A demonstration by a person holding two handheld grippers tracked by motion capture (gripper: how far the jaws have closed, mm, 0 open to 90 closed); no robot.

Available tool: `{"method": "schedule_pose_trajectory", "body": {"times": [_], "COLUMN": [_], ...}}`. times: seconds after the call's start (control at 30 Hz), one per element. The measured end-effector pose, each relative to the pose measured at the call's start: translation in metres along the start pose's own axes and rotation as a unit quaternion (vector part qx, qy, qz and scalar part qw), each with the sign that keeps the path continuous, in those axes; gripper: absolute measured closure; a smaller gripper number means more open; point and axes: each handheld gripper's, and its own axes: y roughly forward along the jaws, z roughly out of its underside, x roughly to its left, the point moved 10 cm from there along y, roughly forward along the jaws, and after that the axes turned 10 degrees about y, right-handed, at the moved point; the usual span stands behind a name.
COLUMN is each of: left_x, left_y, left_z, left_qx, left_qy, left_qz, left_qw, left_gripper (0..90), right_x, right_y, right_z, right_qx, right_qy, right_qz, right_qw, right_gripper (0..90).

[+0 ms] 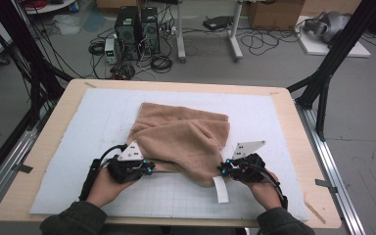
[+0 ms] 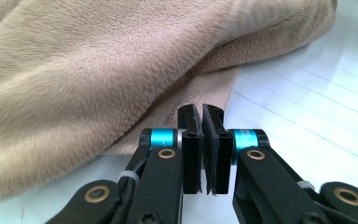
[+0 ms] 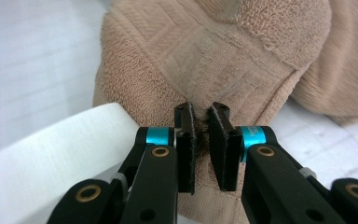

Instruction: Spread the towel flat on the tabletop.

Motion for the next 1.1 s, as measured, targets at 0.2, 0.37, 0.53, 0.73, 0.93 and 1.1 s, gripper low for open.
{"method": "schedule_pose_trajectory", "body": {"times": [0.2,0.37,0.53,0.73,0.93,1.1], "left_x": [-0.014,-0.015,-0.008,0.007,0.011,0.007], "left_y": [-0.045,-0.072,-0.063,-0.018,0.006,0.002], "left_z": [0.014,0.021,0.018,0.033,0.056,0.058], "left_qx": [-0.021,-0.028,-0.032,-0.005,0.039,0.033], "left_qy": [-0.010,-0.013,-0.013,-0.030,-0.023,-0.032], "left_qz": [0.004,0.005,0.005,0.011,0.014,0.010], "left_qw": [0.9997,0.9995,0.9994,0.9995,0.9989,0.9989], "left_gripper": [86.0,80.3,66.4,62.2,62.4,85.9], "right_x": [0.034,0.060,0.043,0.017,0.009,0.014], "right_y": [-0.014,-0.031,-0.027,0.012,0.039,0.034], "right_z": [0.007,0.000,-0.009,-0.004,0.013,0.017], "right_qx": [0.003,-0.039,-0.030,0.014,0.050,0.046], "right_qy": [-0.025,-0.041,-0.052,-0.058,-0.032,-0.023], "right_qz": [-0.011,-0.037,-0.005,0.007,-0.021,-0.039], "right_qw": [0.9996,0.9977,0.9981,0.9982,0.9980,0.9979], "right_gripper": [81.3,69.2,63.6,62.0,68.7,84.6]}}
